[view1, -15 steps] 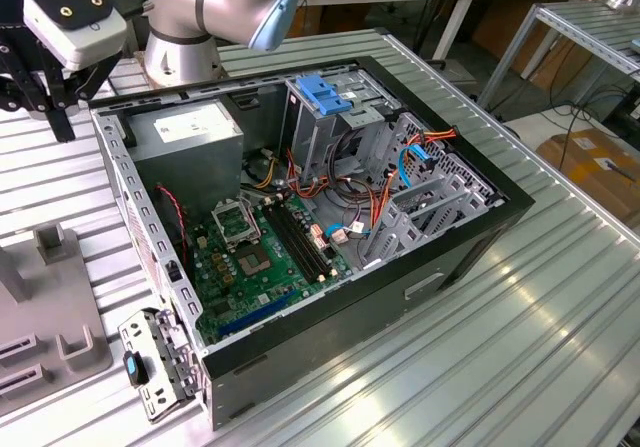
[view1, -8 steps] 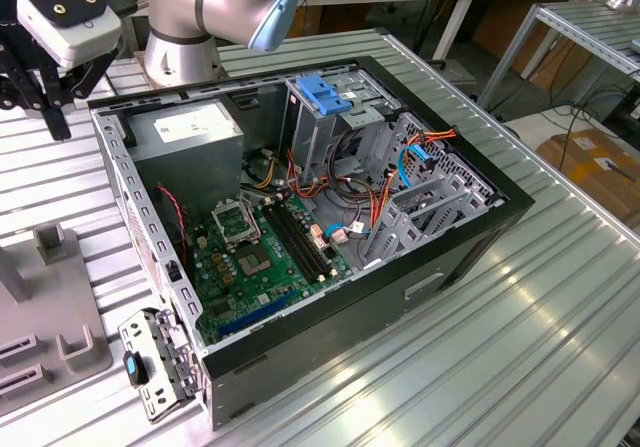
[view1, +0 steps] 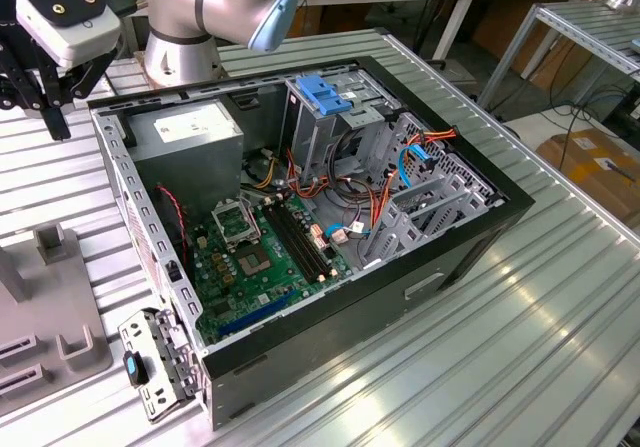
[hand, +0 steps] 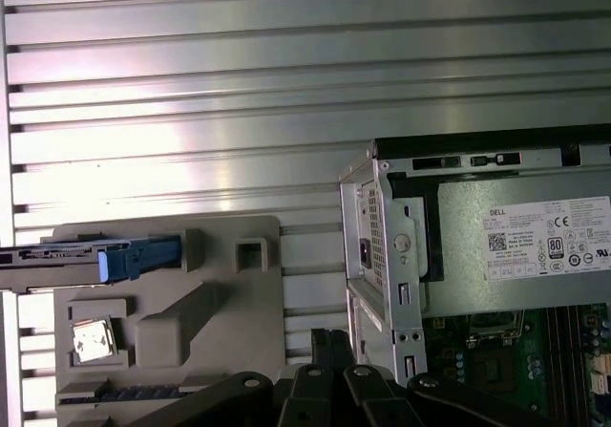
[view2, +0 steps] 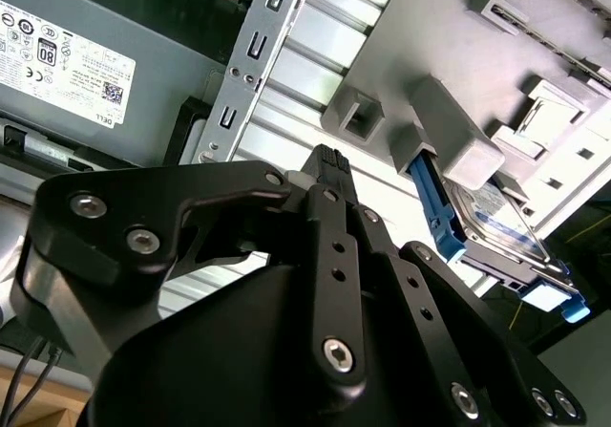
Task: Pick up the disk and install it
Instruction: 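Reach for the disk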
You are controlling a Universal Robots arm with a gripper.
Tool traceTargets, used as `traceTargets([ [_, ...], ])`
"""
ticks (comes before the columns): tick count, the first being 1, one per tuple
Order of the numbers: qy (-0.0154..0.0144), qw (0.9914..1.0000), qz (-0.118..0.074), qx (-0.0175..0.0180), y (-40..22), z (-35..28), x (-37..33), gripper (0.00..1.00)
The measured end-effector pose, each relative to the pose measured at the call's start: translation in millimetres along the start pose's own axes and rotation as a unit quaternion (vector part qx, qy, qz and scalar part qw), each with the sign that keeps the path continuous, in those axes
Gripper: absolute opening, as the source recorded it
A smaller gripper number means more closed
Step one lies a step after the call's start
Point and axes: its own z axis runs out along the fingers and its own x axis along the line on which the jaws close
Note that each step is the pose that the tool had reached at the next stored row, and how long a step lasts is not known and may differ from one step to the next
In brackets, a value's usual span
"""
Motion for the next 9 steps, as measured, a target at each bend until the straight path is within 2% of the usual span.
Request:
traceTargets([
  [5,0.0000,1.00000,0.000,0.0000,-0.1,0.0,0.9,0.11],
  [9,0.0000,1.00000,0.000,0.0000,-0.6,-0.1,10.3,0.11],
])
